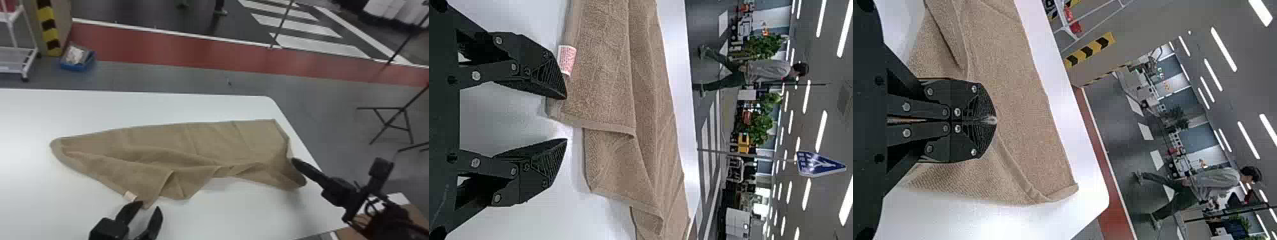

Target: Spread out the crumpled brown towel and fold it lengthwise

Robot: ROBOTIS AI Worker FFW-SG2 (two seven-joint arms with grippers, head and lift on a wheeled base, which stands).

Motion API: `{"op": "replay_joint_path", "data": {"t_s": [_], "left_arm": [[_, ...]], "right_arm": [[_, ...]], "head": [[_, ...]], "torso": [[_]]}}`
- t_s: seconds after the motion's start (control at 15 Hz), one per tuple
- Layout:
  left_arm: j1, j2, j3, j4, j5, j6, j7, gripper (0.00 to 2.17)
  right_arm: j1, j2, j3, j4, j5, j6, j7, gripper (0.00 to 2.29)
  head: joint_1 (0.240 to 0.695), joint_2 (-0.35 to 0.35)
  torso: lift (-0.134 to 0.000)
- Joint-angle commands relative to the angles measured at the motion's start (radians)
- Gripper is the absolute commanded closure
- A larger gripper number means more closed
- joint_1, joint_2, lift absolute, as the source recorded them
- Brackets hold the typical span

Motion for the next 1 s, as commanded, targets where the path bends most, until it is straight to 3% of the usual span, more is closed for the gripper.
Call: {"op": "replay_joint_path", "data": {"t_s": [0.0, 0.07, 0.2, 0.4, 0.6, 0.93], "left_arm": [[-0.001, 0.001, 0.002, 0.003, -0.019, 0.006, 0.002, 0.71], [-0.001, 0.001, 0.003, 0.003, -0.022, 0.021, 0.010, 1.03], [0.001, 0.004, 0.012, -0.004, -0.016, 0.025, 0.028, 1.36], [0.017, 0.010, 0.045, -0.043, -0.007, 0.025, 0.036, 1.54], [0.073, 0.022, 0.123, -0.147, 0.005, 0.025, 0.025, 1.54], [0.188, 0.044, 0.374, -0.373, 0.093, 0.028, 0.018, 1.53]], "right_arm": [[-0.001, 0.000, -0.002, 0.000, -0.006, 0.004, 0.000, 1.71], [-0.001, 0.000, -0.003, 0.000, -0.010, 0.004, 0.002, 1.71], [-0.001, 0.000, -0.005, -0.001, -0.017, 0.011, 0.003, 1.71], [-0.003, 0.000, -0.007, -0.008, -0.024, 0.020, 0.003, 1.71], [0.004, 0.001, -0.017, -0.037, -0.037, 0.041, 0.009, 1.71], [0.004, 0.001, -0.028, -0.086, -0.033, 0.093, 0.009, 1.71]], "head": [[0.695, -0.350], [0.695, -0.350], [0.695, -0.350], [0.695, -0.350], [0.695, -0.350], [0.695, -0.350]], "torso": [[-0.128], [-0.128], [-0.128], [-0.128], [-0.128], [-0.128]]}}
